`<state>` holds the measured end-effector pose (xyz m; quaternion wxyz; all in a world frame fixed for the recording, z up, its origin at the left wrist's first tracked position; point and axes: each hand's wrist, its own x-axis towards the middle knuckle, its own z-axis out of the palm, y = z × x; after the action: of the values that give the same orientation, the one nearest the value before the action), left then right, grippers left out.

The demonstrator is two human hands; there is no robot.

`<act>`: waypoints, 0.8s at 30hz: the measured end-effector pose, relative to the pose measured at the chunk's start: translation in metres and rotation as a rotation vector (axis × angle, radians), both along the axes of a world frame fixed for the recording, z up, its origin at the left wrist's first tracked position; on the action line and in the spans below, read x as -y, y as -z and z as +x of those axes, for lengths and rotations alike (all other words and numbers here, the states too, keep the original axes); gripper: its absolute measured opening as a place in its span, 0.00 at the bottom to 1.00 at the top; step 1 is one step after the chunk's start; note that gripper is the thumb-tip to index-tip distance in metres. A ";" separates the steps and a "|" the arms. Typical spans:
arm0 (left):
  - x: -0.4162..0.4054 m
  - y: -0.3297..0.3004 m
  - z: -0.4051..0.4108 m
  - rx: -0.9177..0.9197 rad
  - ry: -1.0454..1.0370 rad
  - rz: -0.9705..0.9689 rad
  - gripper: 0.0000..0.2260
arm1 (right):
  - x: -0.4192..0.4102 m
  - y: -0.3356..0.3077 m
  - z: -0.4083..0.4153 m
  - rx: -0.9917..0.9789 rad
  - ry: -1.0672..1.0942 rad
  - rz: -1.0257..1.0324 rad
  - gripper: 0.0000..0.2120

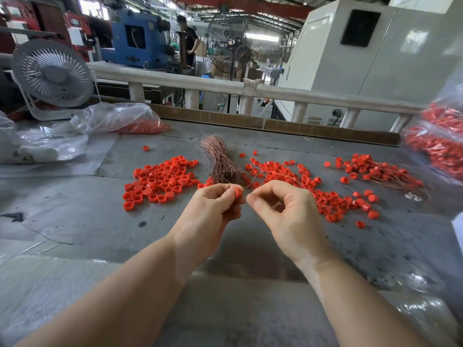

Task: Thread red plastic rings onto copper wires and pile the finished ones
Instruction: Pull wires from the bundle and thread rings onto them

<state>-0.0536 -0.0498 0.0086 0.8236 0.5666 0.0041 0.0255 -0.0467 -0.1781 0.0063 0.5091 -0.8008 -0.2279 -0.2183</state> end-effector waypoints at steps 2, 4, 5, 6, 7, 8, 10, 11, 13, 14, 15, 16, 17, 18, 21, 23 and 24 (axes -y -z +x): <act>0.000 0.001 0.000 -0.012 0.033 -0.006 0.10 | 0.000 -0.001 -0.002 0.086 0.004 -0.033 0.07; -0.001 0.002 0.000 -0.029 0.072 -0.033 0.10 | 0.001 -0.002 -0.003 0.181 0.004 -0.115 0.10; -0.002 0.002 0.000 -0.039 0.081 -0.047 0.10 | 0.001 -0.001 -0.003 0.203 0.000 -0.156 0.11; -0.003 0.002 0.000 -0.048 0.086 -0.060 0.09 | 0.001 -0.001 -0.002 0.206 -0.004 -0.183 0.13; -0.005 0.002 0.000 -0.057 0.091 -0.069 0.08 | 0.001 0.000 -0.001 0.200 -0.005 -0.192 0.14; -0.005 0.002 0.000 -0.065 0.097 -0.074 0.08 | 0.002 0.000 0.000 0.196 -0.003 -0.189 0.14; -0.005 0.001 -0.001 -0.073 0.106 -0.059 0.08 | 0.002 0.001 0.002 0.200 -0.002 -0.166 0.12; -0.005 0.001 -0.001 -0.073 0.111 -0.041 0.08 | 0.002 0.001 0.002 0.209 0.000 -0.154 0.11; -0.004 0.000 -0.002 -0.074 0.117 -0.016 0.08 | 0.002 0.002 0.003 0.240 0.026 -0.147 0.10; -0.004 -0.001 -0.003 -0.078 0.114 -0.017 0.08 | 0.002 0.002 0.003 0.267 0.051 -0.154 0.10; -0.005 -0.001 -0.003 -0.085 0.107 -0.022 0.08 | 0.002 0.002 0.002 0.303 0.077 -0.169 0.09; -0.005 -0.001 -0.003 -0.092 0.099 -0.024 0.08 | 0.003 0.002 0.002 0.345 0.099 -0.187 0.09; -0.006 -0.001 -0.002 -0.098 0.094 -0.024 0.08 | 0.004 0.002 0.001 0.388 0.114 -0.207 0.09; -0.006 -0.001 -0.002 -0.100 0.092 -0.023 0.09 | 0.004 0.001 0.000 0.428 0.125 -0.229 0.09; -0.005 0.000 -0.003 -0.094 0.106 -0.017 0.09 | 0.004 0.000 0.000 0.492 0.167 -0.319 0.13; -0.005 0.000 -0.003 -0.083 0.115 -0.002 0.09 | 0.003 0.000 0.000 0.473 0.179 -0.344 0.14; -0.006 0.000 -0.003 -0.075 0.116 0.009 0.09 | 0.003 0.000 0.001 0.459 0.175 -0.340 0.13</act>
<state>-0.0564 -0.0442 0.0086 0.8203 0.5703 0.0022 -0.0436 -0.0461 -0.1814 0.0060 0.2821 -0.8208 -0.3006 -0.3954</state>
